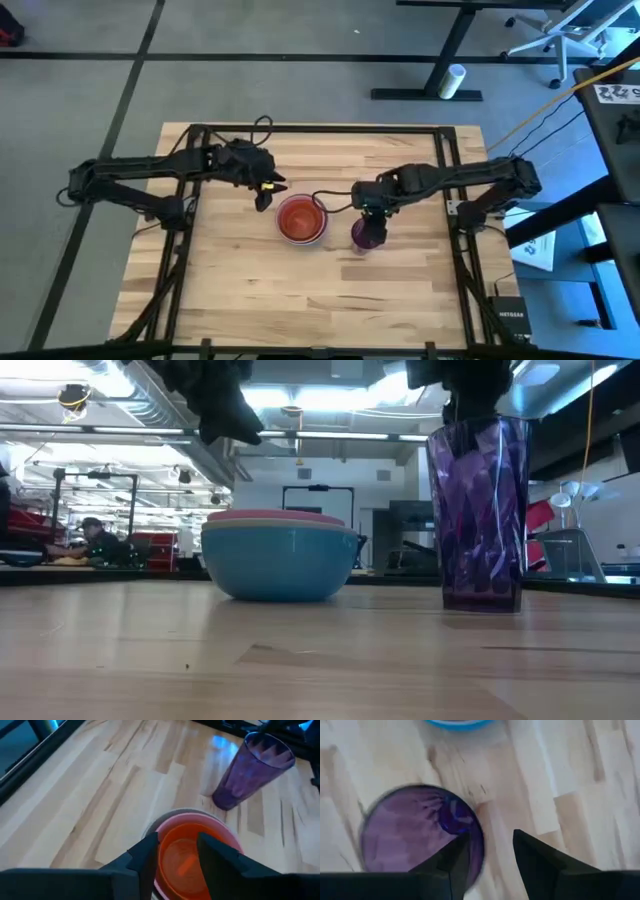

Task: Nest bowls inside each other
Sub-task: Adjust the purple glass

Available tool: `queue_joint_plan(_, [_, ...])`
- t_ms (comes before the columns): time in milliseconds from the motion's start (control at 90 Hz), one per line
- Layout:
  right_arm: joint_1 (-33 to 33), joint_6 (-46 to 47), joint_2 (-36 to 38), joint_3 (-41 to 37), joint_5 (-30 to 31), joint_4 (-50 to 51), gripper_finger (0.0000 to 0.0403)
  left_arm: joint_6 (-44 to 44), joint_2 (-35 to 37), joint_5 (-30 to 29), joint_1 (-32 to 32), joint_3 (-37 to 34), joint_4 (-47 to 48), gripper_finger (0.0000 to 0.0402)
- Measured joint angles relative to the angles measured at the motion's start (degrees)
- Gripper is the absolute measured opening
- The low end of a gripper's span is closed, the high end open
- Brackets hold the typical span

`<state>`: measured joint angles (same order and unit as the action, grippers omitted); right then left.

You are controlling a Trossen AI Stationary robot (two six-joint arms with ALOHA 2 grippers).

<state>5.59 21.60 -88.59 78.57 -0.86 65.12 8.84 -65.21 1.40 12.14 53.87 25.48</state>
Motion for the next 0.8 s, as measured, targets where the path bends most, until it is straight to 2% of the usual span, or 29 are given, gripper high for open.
queue_joint_plan(233, [-0.02, 0.00, -0.01, -2.49, -1.27, -1.44, 0.0117, -0.24, -0.02, -0.78, 0.00, 0.00, -0.16, 0.0119])
queue_joint_plan(511, [-1.80, -1.04, -0.17, -5.31, -3.70, -5.81, 0.0008, -0.07, -0.02, -0.78, 0.00, 0.00, -0.15, 0.0119])
queue_joint_plan(800, [-5.06, -4.15, -0.77, -5.32, -3.75, -9.56, 0.0002, -0.24, 0.78, -1.69, 0.00, 0.02, -0.29, 0.0119])
